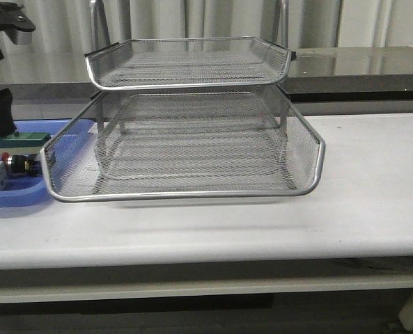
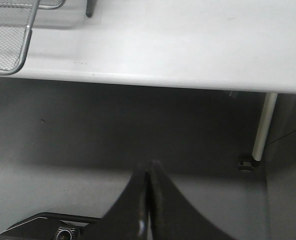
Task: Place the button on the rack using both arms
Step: 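Lower the left gripper into the blue tray and grasp the red button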
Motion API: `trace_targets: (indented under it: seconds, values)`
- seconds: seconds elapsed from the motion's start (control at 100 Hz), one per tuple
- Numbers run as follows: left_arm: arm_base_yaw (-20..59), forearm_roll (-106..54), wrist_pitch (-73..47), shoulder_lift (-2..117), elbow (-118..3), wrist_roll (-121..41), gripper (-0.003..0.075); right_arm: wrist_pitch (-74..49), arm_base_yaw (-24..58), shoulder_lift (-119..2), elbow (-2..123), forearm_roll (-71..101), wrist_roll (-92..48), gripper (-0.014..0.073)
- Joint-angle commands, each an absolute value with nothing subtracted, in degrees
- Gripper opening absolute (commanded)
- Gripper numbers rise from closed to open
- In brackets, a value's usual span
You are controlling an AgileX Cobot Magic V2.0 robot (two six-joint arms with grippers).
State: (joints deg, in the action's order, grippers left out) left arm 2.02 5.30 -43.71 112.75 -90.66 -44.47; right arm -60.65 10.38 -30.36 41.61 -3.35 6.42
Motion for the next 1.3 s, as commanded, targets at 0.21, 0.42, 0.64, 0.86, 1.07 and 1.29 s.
trace_targets:
  seconds: [0.21, 0.42, 0.64, 0.86, 1.07, 1.29]
  values:
    - [4.26, 5.26, -46.42, 118.20, -102.56, -48.60, 0.0598, -57.79, 10.37, -30.57, 43.36, -3.85, 6.33, -0.0069]
    - [4.62, 5.26, -48.64, 122.26, -107.20, -49.19, 0.0598, -57.79, 10.37, -30.57, 43.36, -3.85, 6.33, -0.0069]
    - [4.62, 5.37, -49.01, 124.59, -108.19, -49.19, 0.0598, -57.79, 10.37, -30.57, 43.36, -3.85, 6.33, -0.0069]
    - [4.51, 6.23, -48.91, 127.07, -108.32, -49.29, 0.0598, -57.79, 10.37, -30.57, 43.36, -3.85, 6.33, -0.0069]
    - [4.51, 6.23, -48.91, 129.00, -108.41, -49.29, 0.0598, -57.79, 10.37, -30.57, 43.36, -3.85, 6.33, -0.0069]
    - [4.51, 6.76, -48.76, 129.13, -108.41, -49.29, 0.0505, -57.79, 10.37, -30.57, 43.36, -3.85, 6.33, -0.0069]
